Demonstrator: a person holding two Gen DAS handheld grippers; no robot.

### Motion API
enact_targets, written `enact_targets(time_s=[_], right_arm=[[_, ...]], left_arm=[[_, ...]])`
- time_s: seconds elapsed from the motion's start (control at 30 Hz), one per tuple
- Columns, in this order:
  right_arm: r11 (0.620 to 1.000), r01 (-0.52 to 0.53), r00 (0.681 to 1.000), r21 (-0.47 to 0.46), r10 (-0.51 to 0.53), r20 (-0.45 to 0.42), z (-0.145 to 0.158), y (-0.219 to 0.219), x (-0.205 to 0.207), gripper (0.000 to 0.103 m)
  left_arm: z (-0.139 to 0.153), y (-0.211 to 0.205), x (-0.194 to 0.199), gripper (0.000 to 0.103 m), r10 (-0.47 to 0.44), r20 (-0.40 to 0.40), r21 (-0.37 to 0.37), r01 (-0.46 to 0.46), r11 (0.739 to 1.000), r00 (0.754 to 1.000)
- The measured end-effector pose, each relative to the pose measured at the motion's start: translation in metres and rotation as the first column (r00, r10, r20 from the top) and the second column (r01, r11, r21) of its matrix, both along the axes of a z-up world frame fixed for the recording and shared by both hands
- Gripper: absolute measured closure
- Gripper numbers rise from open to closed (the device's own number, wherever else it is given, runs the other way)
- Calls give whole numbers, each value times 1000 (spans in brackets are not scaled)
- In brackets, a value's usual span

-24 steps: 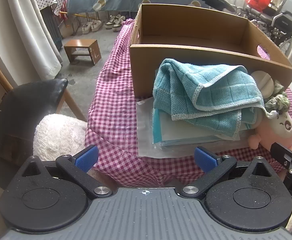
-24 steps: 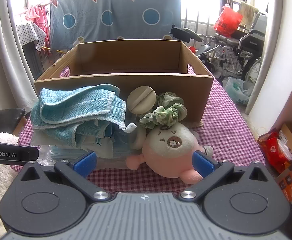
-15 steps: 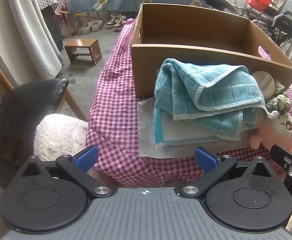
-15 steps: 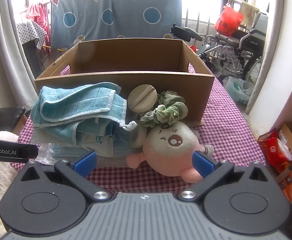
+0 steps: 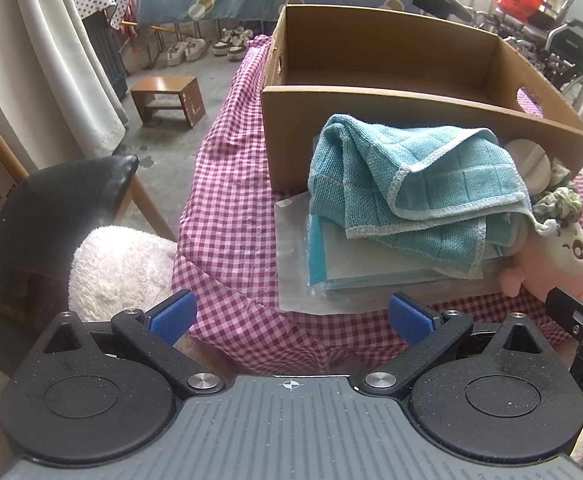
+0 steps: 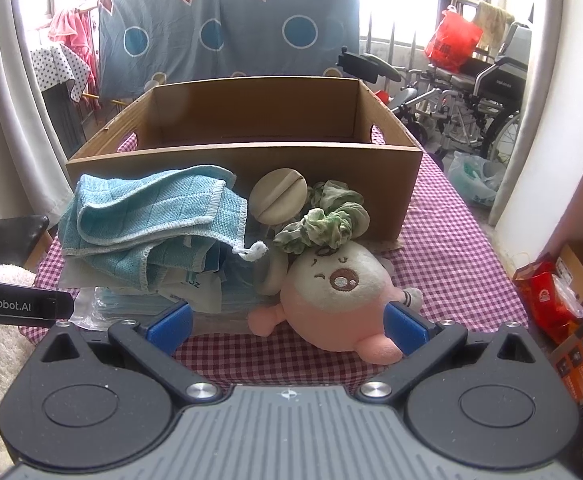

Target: Organize soft objects

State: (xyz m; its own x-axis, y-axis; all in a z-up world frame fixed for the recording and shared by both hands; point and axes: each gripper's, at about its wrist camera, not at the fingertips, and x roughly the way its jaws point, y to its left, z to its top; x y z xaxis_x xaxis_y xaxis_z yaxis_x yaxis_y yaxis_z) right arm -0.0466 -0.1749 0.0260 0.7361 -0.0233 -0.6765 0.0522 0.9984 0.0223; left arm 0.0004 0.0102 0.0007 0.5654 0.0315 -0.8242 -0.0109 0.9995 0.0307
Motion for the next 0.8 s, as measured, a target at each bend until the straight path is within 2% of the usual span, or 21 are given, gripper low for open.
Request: enact_targets(time_s=[0.8], right_arm=[[1000,10,1000,1,-10,1,0,-1,1,0]], left_arm=[[2,0,0,1,1,1,9,-1,1000,1000]])
